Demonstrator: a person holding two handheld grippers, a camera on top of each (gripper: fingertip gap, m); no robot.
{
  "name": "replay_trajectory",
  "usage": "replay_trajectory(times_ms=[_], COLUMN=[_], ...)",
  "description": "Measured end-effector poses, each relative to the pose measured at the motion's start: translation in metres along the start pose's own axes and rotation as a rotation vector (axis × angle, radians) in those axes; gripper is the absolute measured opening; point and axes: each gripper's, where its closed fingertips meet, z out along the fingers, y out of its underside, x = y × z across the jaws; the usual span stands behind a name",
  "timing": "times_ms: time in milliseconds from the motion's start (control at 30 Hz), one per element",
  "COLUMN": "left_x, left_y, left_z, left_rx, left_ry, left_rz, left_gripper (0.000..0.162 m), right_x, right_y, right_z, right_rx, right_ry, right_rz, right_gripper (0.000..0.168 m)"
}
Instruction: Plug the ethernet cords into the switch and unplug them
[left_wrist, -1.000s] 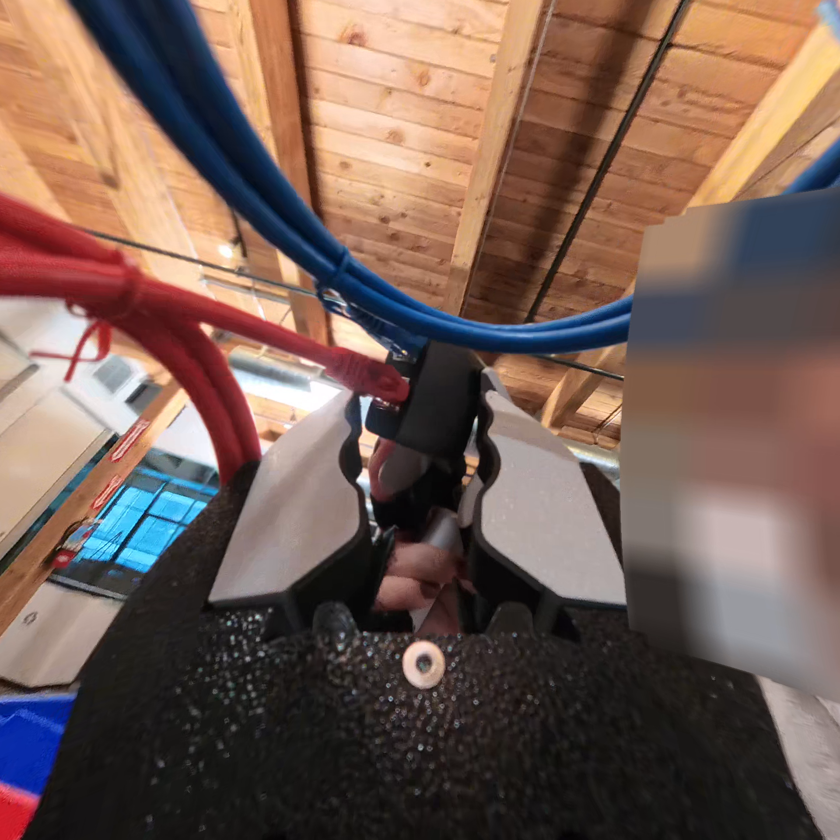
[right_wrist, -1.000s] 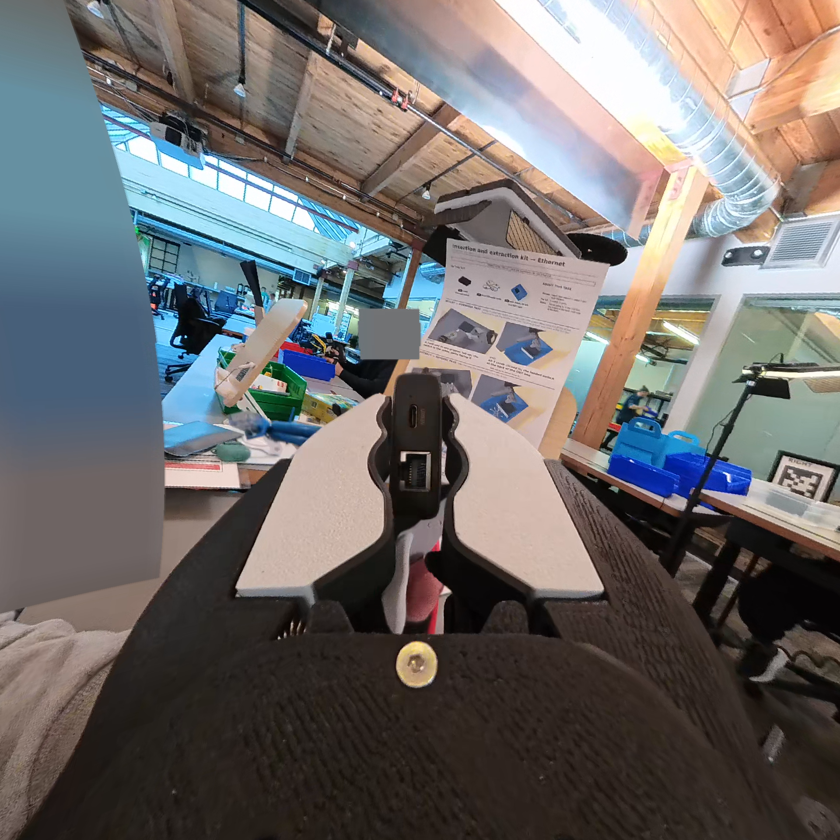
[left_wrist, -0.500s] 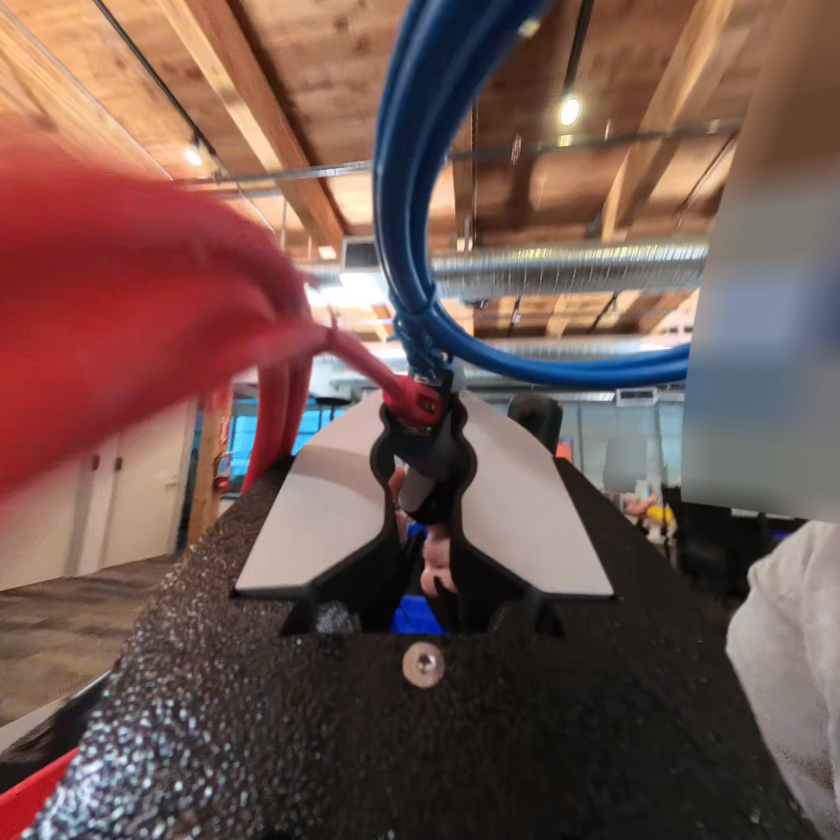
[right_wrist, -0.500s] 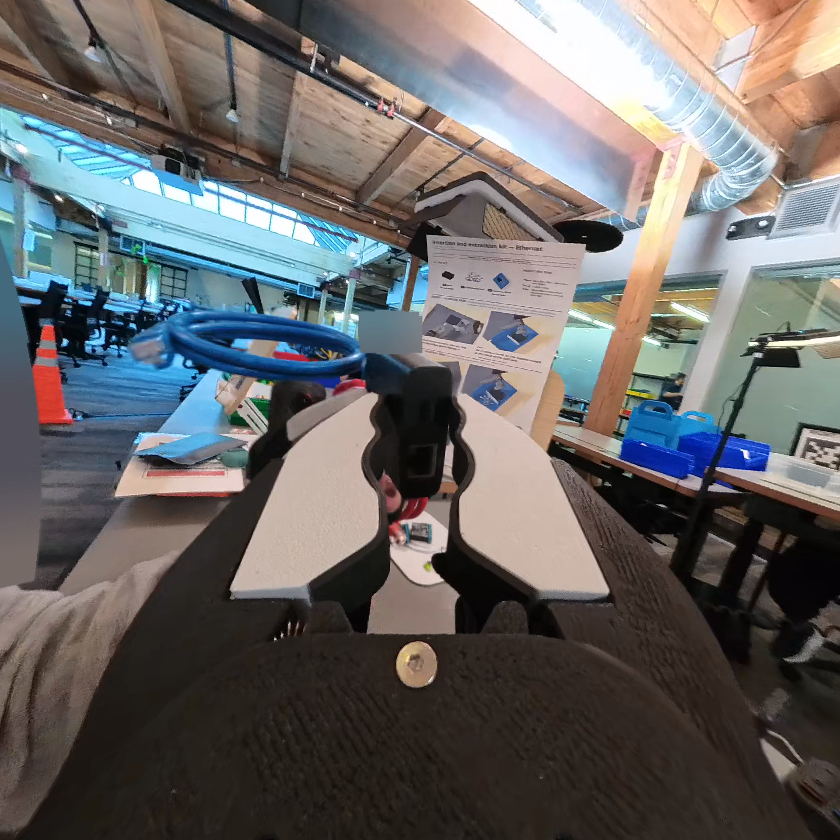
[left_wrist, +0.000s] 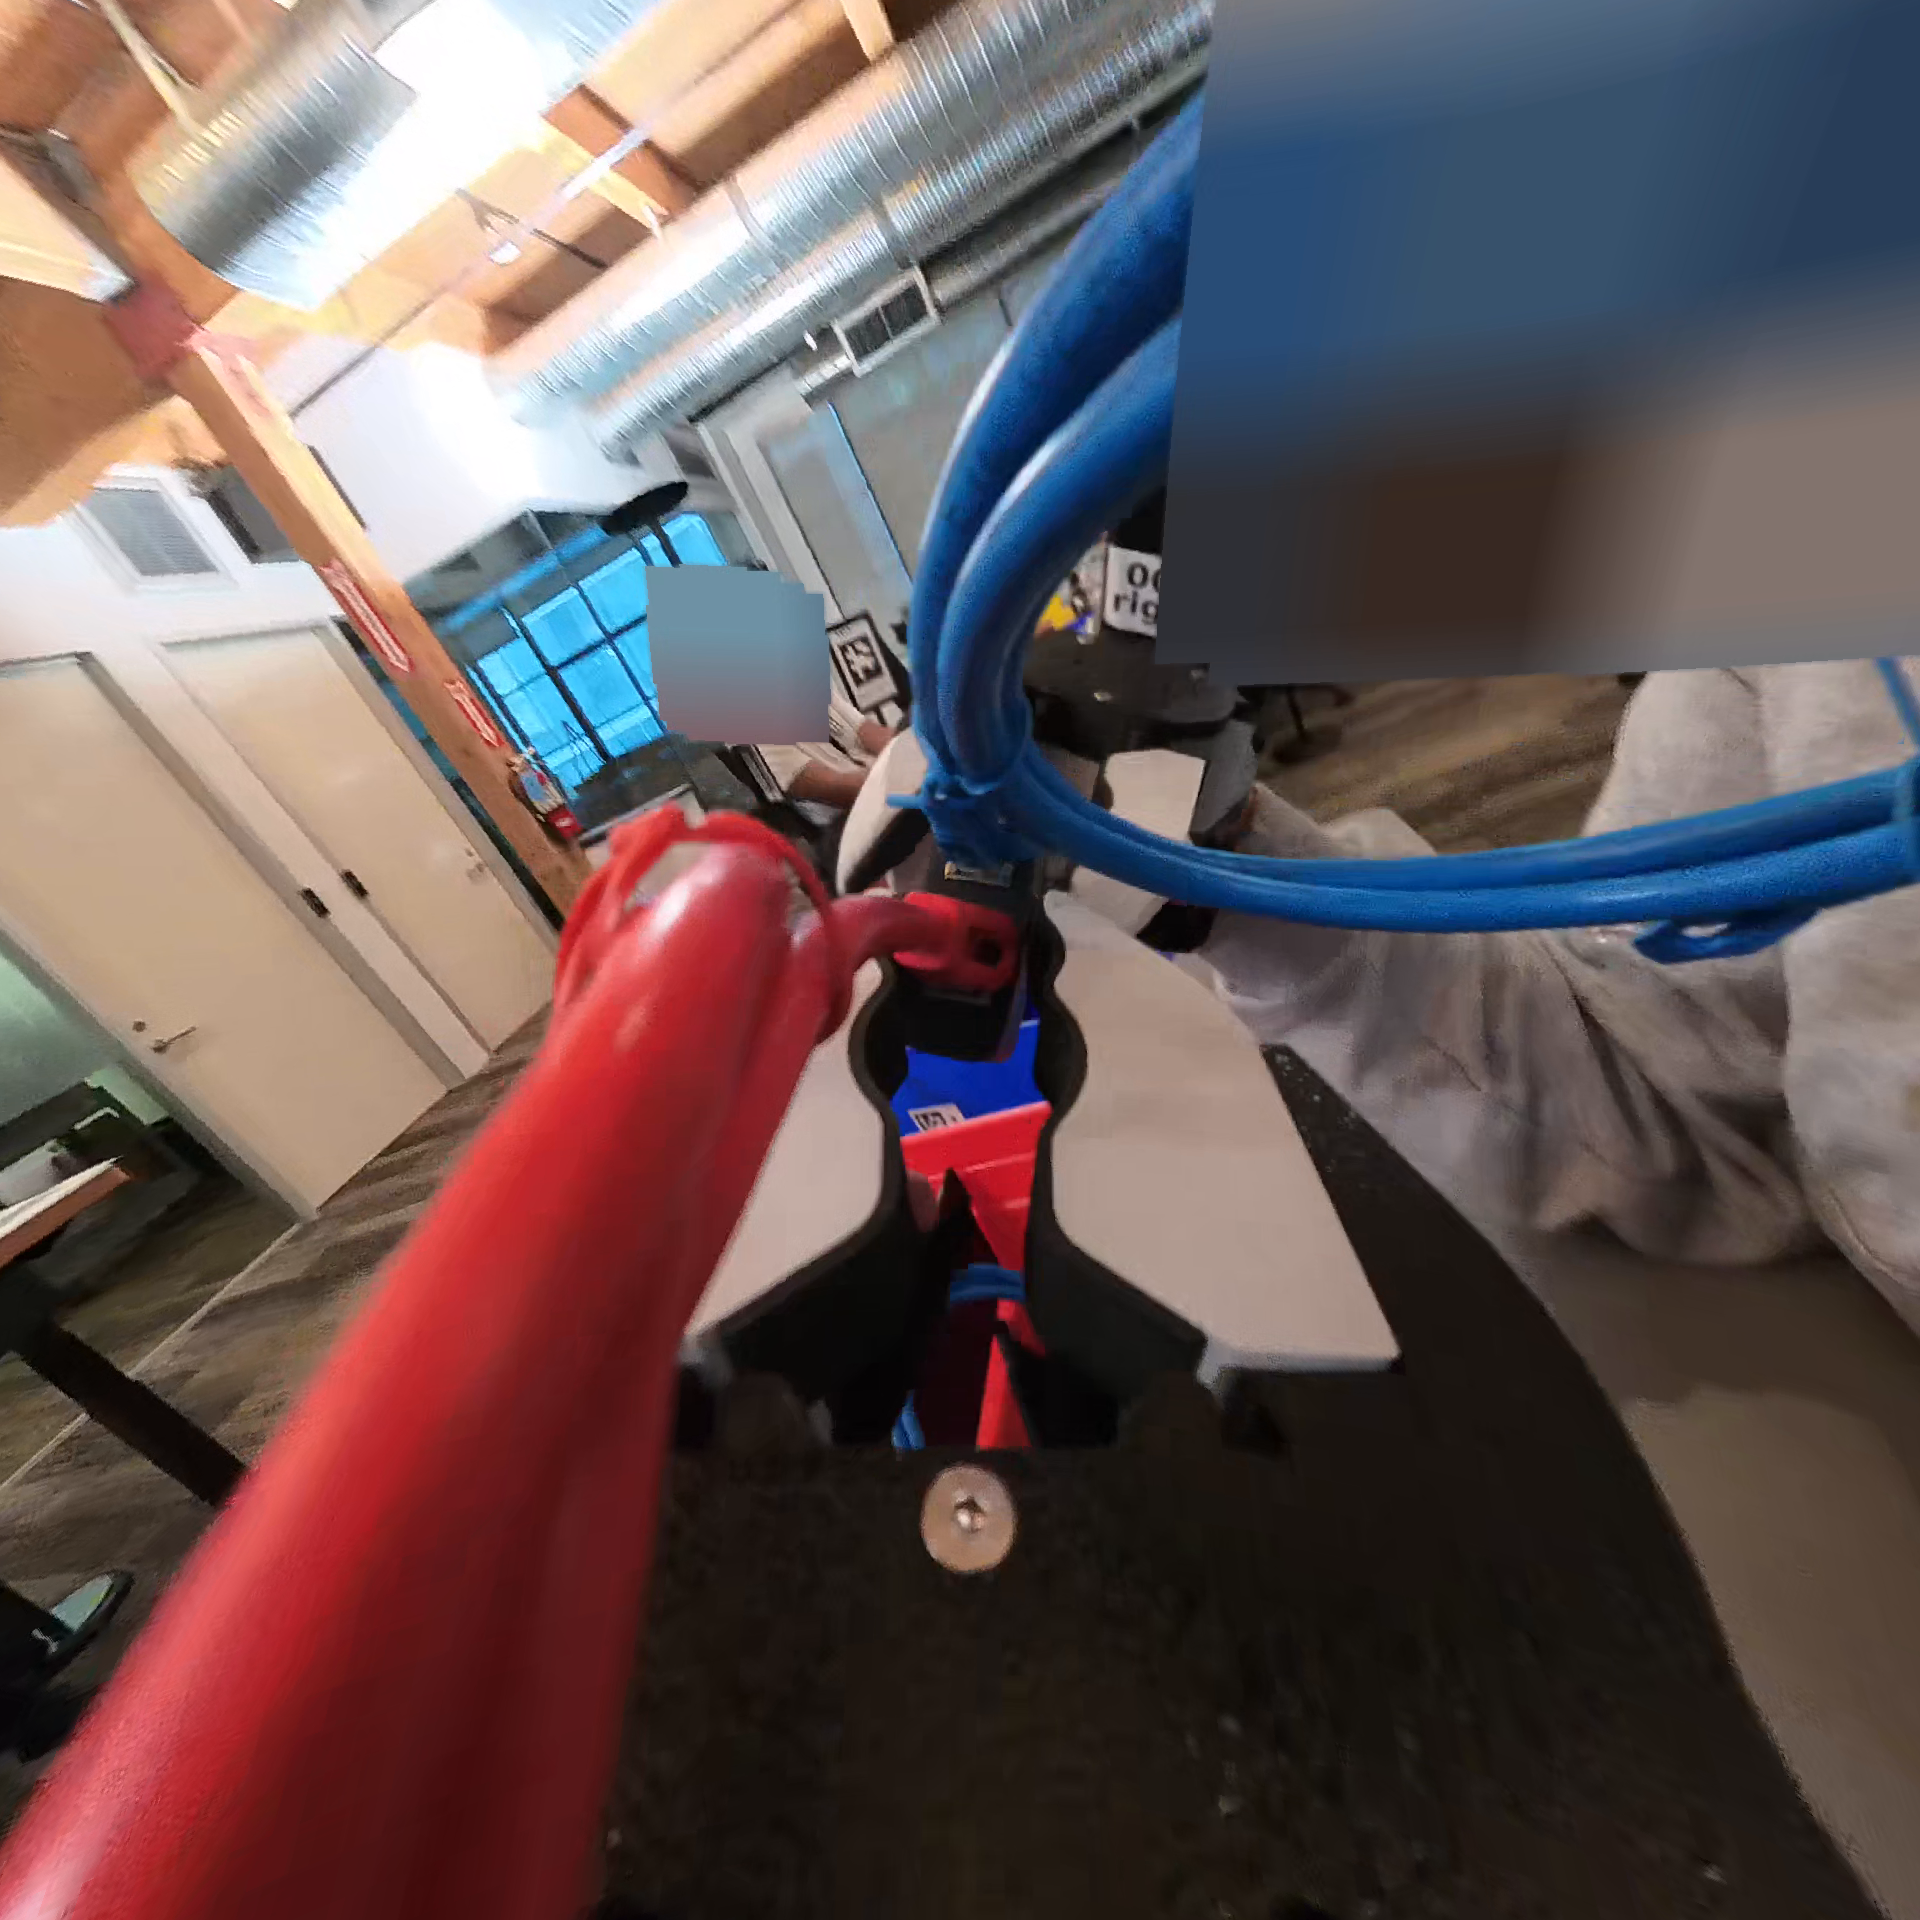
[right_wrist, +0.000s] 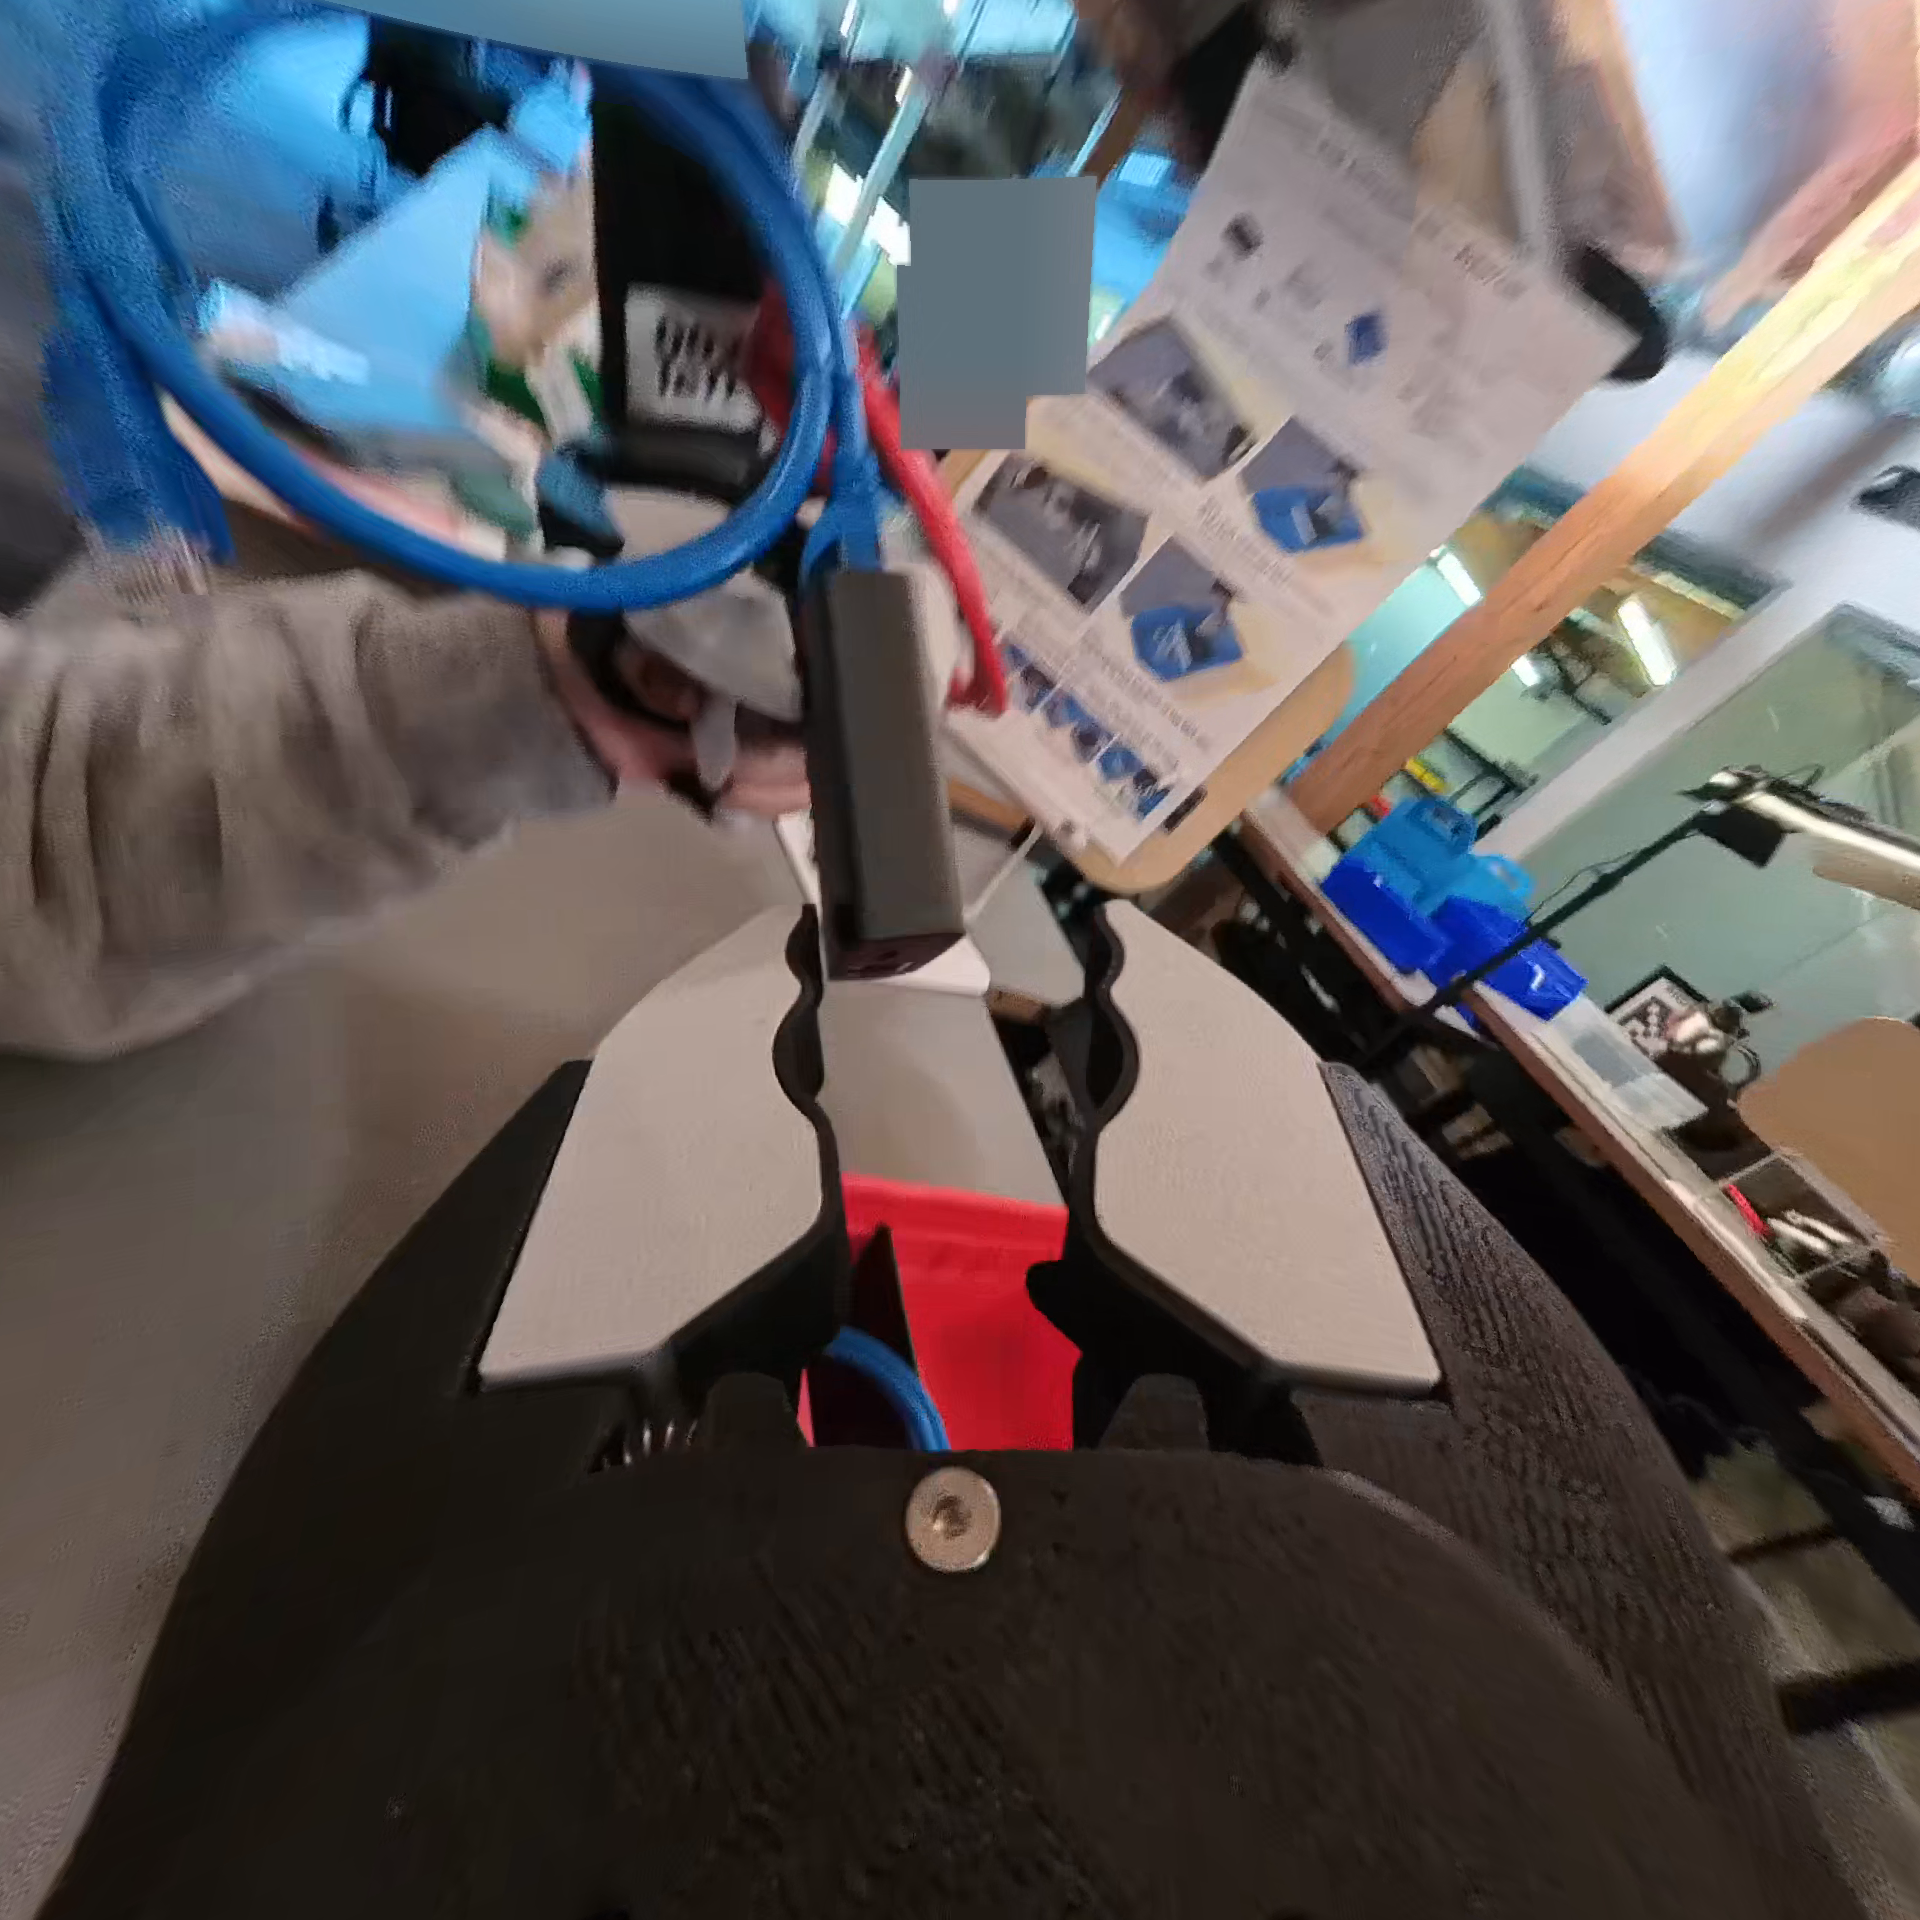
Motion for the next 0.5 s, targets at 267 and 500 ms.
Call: replay_trajectory(times_ms=[267,500], left_x=[0.000,-0.008], left_y=[-0.011,-0.018], left_z=[-0.001,0.007], left_rx=[0.078,0.219], left_ry=[-0.020,-0.026], left_rz=[-0.019,-0.128], left_gripper=[0.019,0.073], right_x=[-0.014,0.001], right_y=[-0.004,-0.037], right_z=[0.011,0.015], right_rx=[-0.010,0.318], right_ry=[-0.081,-0.068], right_rz=[-0.010,0.151], right_gripper=[0.019,0.019])
